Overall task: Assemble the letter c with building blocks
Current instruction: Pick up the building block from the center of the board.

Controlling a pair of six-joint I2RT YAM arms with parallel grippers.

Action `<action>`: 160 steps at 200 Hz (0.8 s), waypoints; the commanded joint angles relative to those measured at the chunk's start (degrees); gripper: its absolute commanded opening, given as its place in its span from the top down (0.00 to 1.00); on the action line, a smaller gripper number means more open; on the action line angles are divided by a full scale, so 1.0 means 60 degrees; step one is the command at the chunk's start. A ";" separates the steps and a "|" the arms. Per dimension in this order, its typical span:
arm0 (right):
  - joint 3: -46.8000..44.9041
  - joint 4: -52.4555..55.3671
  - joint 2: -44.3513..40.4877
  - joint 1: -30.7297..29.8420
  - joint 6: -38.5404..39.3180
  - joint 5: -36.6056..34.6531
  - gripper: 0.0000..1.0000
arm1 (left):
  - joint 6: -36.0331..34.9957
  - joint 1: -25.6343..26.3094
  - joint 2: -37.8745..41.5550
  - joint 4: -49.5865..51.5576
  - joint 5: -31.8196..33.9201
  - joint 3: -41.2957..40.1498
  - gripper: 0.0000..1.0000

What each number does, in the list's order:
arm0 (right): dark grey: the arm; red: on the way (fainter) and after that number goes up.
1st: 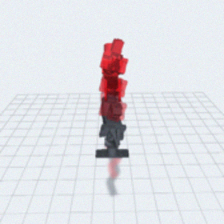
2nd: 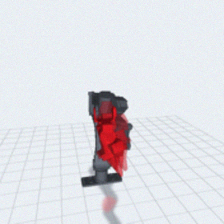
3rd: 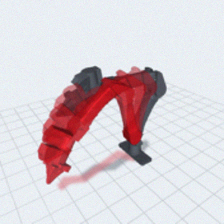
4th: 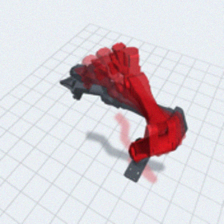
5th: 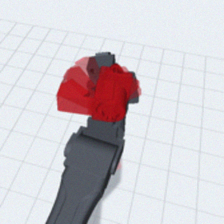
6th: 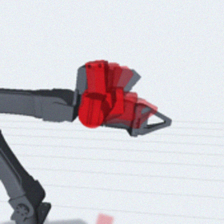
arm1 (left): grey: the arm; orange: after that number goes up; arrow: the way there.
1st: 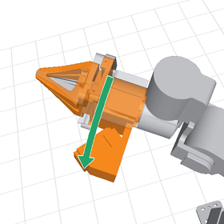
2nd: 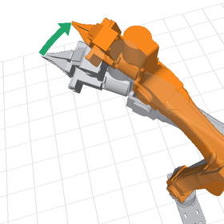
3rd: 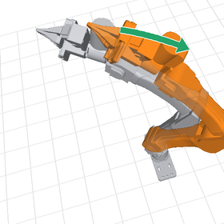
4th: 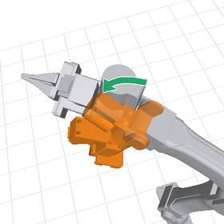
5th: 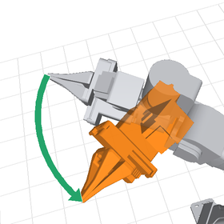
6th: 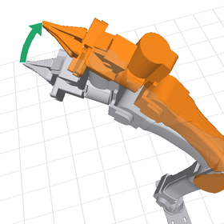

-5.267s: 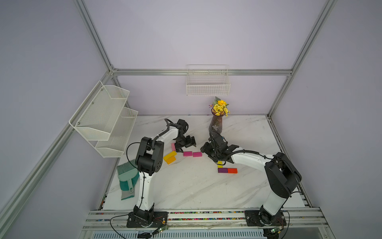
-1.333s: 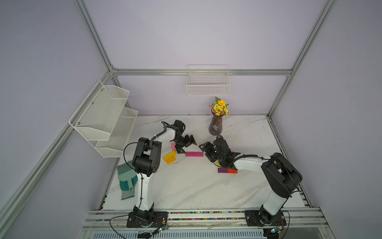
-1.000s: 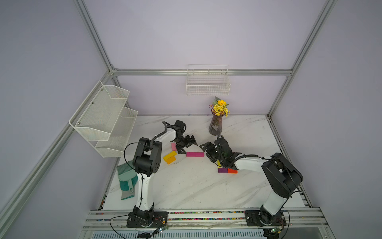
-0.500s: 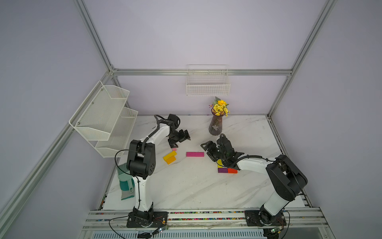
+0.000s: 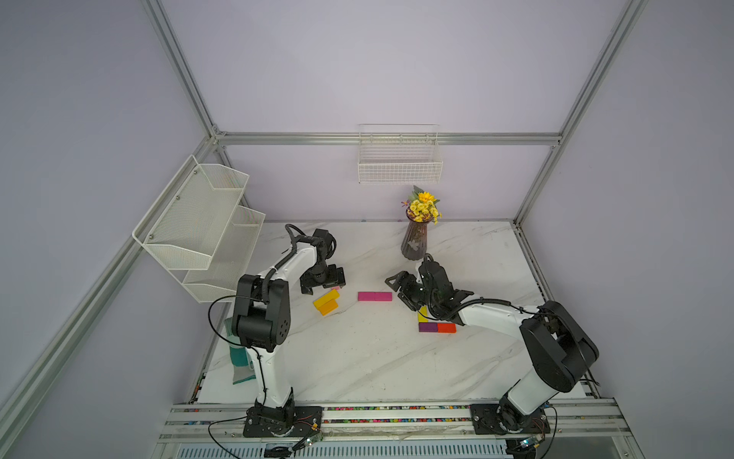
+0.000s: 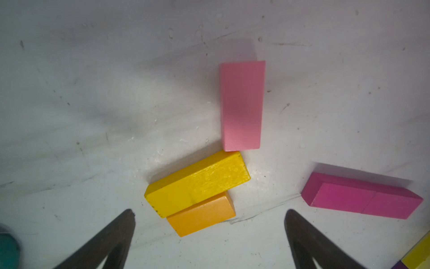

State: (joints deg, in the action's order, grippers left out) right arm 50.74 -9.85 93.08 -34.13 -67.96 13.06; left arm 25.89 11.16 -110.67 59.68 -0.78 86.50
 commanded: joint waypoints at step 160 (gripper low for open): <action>-0.0971 0.1259 -0.2307 0.0765 0.0429 0.0869 0.19 | 0.0588 0.0192 -0.0864 0.0810 0.1782 0.0151 0.00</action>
State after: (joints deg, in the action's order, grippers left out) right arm 45.87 -3.22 81.17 -30.00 -65.45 17.91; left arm 27.53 12.21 -115.31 62.50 7.20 85.47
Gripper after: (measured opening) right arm 0.805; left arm 0.998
